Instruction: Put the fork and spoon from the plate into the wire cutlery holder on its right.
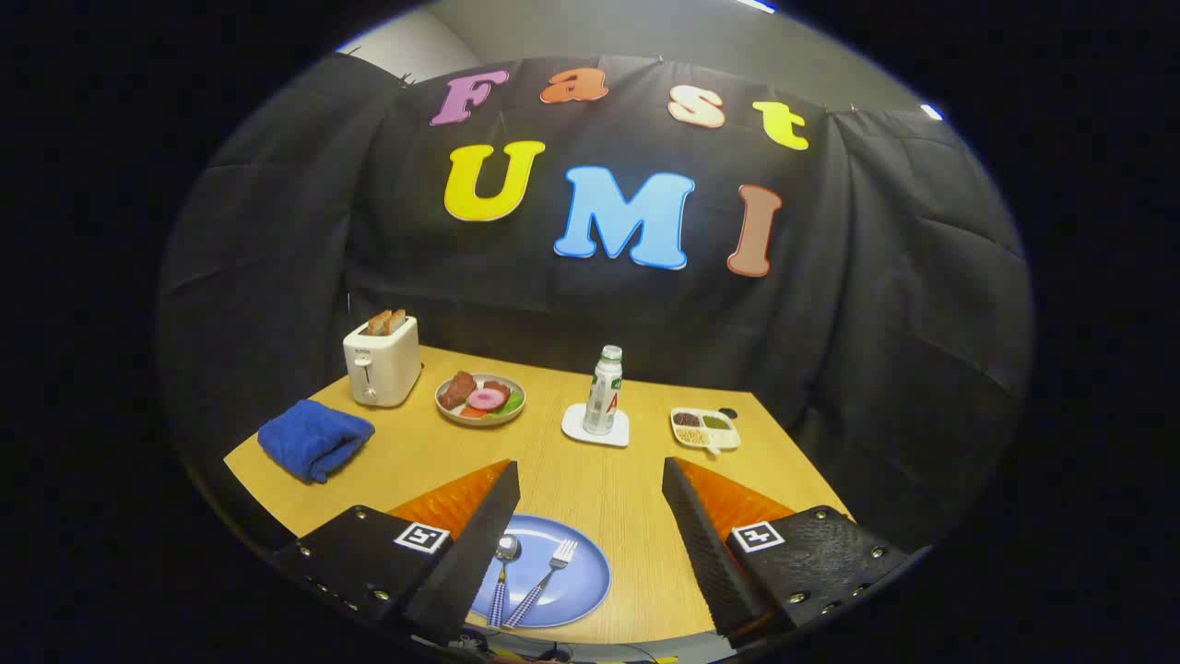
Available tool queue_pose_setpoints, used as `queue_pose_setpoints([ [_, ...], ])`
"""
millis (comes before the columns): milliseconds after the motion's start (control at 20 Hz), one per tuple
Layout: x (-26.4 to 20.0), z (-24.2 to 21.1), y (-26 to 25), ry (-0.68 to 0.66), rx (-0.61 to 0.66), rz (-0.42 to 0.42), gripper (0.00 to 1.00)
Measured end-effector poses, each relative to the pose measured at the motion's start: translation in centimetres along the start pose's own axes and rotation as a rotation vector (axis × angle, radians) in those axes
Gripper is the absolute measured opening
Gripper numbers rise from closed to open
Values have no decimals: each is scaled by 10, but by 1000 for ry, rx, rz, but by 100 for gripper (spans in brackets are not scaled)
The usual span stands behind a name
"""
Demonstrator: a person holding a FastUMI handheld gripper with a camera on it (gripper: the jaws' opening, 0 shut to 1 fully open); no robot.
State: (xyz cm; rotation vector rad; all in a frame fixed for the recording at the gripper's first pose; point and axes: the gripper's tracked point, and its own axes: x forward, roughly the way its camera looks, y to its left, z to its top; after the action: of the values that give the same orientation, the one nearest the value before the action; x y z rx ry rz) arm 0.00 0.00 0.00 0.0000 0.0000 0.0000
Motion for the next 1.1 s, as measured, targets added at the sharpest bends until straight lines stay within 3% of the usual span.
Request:
queue_pose_setpoints([
  [700, 30, -123, 19, 477, 37, 16, 96],
  [800, 31, -139, 23, 543, 43, 29, 87],
  [1000, 33, -158, 29, 627, 36, 40, 86],
  [1100, 36, -146, 30, 589, 55, 50, 86],
])
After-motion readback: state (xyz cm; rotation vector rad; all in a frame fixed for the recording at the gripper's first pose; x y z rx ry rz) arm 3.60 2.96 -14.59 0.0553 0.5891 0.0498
